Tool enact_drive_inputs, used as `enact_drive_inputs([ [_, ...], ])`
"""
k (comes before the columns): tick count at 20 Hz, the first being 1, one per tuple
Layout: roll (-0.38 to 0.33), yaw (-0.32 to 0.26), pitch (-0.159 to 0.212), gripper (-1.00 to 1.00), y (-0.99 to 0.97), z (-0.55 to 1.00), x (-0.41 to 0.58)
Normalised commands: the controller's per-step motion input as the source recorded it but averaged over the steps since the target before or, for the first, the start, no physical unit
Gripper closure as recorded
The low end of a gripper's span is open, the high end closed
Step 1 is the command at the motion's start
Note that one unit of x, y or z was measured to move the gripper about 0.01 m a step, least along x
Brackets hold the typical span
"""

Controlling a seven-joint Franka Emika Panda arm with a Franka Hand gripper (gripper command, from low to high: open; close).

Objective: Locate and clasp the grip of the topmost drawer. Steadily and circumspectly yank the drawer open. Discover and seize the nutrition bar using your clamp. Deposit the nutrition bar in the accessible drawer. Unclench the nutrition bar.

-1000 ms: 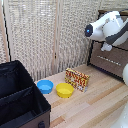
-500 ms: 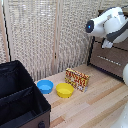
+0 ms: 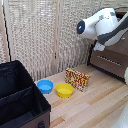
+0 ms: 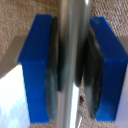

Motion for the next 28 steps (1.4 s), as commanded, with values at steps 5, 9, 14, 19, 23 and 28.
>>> enact_drive_inputs([
  [5, -0.023, 0.002, 0.006, -1.0, 0.22, 0.0, 0.019],
  [9, -0.021, 0.007, 0.01, -1.0, 0.26, -0.01, 0.096],
  [14, -0.086, 0.012, -0.001, -1.0, 0.37, 0.32, 0.027],
  [19, 0.004, -0.033, 0.049, -1.0, 0.28, 0.56, 0.007],
  [23, 0.205, -0.093, 0.04, -1.0, 0.14, 0.47, 0.149],
  [28, 0.269, -0.125, 0.0, -1.0, 0.12, 0.25, 0.281],
])
